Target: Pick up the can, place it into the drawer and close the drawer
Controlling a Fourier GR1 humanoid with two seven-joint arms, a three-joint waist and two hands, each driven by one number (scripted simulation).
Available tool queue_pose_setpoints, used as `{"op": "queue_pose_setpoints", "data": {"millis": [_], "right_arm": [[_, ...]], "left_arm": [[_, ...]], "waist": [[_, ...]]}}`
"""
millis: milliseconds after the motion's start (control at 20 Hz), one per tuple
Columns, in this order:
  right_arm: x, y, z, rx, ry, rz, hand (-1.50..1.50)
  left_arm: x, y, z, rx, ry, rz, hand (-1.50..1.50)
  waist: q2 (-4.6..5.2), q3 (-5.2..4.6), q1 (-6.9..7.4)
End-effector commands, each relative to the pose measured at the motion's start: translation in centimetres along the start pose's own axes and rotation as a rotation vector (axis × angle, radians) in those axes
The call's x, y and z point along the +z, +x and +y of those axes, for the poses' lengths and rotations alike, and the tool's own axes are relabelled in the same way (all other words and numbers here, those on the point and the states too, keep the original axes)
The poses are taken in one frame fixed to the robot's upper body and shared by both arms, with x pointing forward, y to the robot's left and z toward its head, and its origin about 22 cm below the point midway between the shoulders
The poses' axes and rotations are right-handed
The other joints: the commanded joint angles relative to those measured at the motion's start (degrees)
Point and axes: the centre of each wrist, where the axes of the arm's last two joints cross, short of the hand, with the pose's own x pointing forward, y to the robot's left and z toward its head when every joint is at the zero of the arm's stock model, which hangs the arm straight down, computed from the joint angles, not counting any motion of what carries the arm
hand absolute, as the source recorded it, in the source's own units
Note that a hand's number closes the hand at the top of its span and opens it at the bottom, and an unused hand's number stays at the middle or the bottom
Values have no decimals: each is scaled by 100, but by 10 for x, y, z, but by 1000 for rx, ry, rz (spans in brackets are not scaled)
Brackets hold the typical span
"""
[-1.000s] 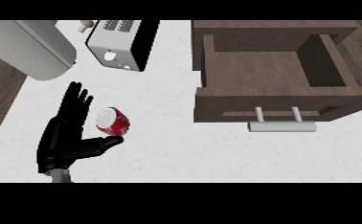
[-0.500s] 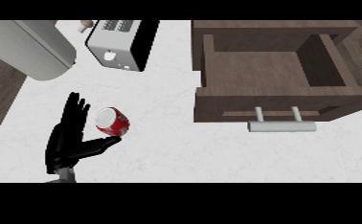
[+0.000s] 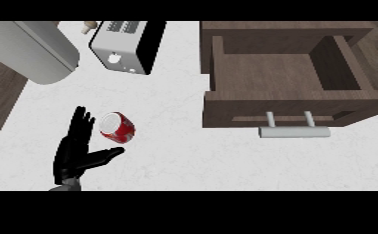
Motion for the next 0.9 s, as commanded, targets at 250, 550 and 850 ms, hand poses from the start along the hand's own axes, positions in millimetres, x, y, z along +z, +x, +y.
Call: {"op": "queue_pose_setpoints", "data": {"millis": [250,550,850], "right_arm": [[-8,2,-3,-11,-9,8,-150],[-10,14,-11,3,-1,8,-150],[0,17,5,-10,1,-11,-150]], "left_arm": [[-3,-26,-7,43,-18,49,-150],[-14,-49,-2,94,-36,22,-150],[-23,-50,-14,173,-38,46,-150]], "waist": [[-3,2,16],[6,-2,-6],[4,-1,-9]]}}
